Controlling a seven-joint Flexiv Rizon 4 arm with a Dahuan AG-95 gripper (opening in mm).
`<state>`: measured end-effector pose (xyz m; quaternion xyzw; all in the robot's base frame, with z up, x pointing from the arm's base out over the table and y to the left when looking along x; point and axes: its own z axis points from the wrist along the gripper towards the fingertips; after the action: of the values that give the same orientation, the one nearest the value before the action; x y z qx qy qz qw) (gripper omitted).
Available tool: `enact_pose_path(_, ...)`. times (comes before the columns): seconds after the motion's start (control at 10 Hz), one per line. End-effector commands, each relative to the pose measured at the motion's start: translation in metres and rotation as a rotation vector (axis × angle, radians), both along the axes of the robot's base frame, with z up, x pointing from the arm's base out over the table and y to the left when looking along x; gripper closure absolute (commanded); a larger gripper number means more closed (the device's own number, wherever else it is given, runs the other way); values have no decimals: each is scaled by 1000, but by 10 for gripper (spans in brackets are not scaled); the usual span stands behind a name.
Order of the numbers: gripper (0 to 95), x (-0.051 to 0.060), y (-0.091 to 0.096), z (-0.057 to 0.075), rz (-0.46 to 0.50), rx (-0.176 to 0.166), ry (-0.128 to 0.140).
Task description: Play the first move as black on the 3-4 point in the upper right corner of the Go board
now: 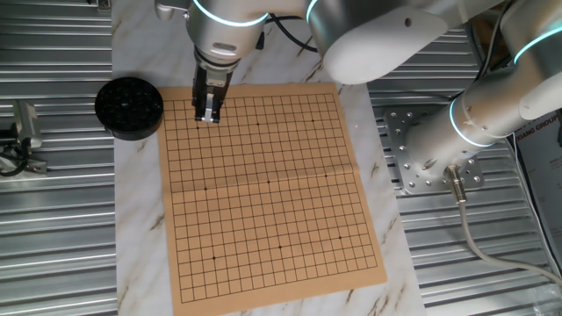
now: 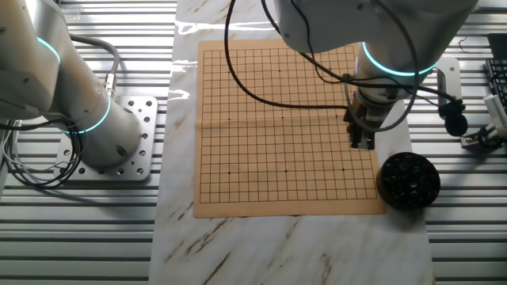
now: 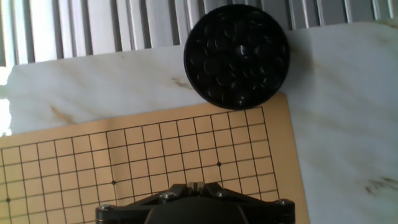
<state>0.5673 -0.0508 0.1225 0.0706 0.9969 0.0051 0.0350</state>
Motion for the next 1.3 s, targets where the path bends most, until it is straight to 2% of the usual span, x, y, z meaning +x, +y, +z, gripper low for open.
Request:
enact_pose_path(0.1, 950, 0, 0, -1, 5, 0, 0)
enact_pose_path(1.3, 950, 0, 0, -1, 26, 7, -10)
